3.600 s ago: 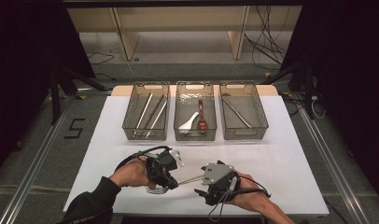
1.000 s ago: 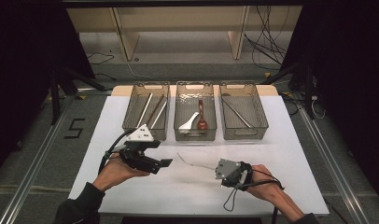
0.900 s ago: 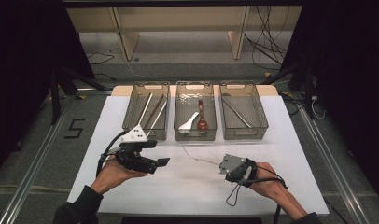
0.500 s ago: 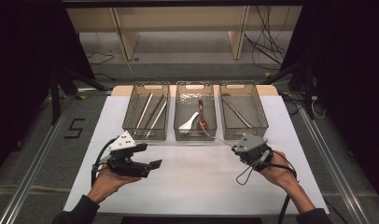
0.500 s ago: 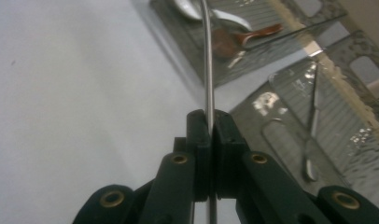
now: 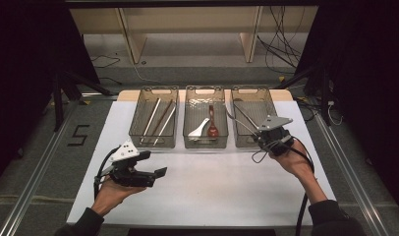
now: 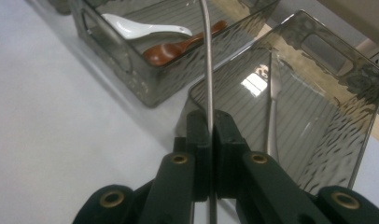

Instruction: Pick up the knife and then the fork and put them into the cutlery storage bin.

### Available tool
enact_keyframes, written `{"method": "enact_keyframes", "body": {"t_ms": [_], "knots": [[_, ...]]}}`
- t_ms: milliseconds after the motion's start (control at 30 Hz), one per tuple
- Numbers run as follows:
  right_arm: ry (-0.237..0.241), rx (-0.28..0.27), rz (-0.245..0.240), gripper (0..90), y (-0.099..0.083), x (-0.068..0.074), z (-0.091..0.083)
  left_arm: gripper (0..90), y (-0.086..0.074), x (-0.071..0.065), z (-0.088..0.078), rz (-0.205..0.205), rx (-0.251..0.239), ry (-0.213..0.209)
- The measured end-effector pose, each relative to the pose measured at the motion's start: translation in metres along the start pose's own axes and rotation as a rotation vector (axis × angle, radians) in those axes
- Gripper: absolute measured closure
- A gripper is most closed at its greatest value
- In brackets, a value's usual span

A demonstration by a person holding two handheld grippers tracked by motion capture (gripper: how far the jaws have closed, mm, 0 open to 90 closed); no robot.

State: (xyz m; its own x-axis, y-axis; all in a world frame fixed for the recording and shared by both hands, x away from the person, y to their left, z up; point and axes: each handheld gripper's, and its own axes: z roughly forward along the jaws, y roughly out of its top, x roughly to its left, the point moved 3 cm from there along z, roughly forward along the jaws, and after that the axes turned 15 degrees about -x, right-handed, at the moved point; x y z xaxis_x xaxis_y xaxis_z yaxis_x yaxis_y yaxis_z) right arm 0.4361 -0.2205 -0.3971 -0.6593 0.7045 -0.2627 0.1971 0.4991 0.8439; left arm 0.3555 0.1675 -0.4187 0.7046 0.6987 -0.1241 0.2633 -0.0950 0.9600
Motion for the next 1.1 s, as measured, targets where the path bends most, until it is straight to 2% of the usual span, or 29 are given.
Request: {"method": "enact_keyframes", "body": {"t_ms": [433,633,733,900,1100], "knots": [[-0.099,0.044,0.112,87.3,0.005,-0.041,0.025,15.9,-0.001,0.002,0.0,0.013,-0.013,0.004],[-0.132,0.089,0.151,87.3,0.004,-0.056,0.039,15.9,-0.001,0.001,0.0,0.018,-0.016,-0.001],[-0.145,0.102,0.167,87.2,0.003,-0.06,0.044,15.9,-0.001,0.001,0.001,0.014,-0.013,0.0],[-0.157,0.137,0.166,87.2,0.0,-0.063,0.052,15.9,-0.001,0.001,0.001,0.019,-0.011,0.0],[-0.174,0.153,0.189,87.2,-0.004,-0.069,0.057,15.8,0.0,0.0,0.001,0.017,-0.014,0.001]]}}
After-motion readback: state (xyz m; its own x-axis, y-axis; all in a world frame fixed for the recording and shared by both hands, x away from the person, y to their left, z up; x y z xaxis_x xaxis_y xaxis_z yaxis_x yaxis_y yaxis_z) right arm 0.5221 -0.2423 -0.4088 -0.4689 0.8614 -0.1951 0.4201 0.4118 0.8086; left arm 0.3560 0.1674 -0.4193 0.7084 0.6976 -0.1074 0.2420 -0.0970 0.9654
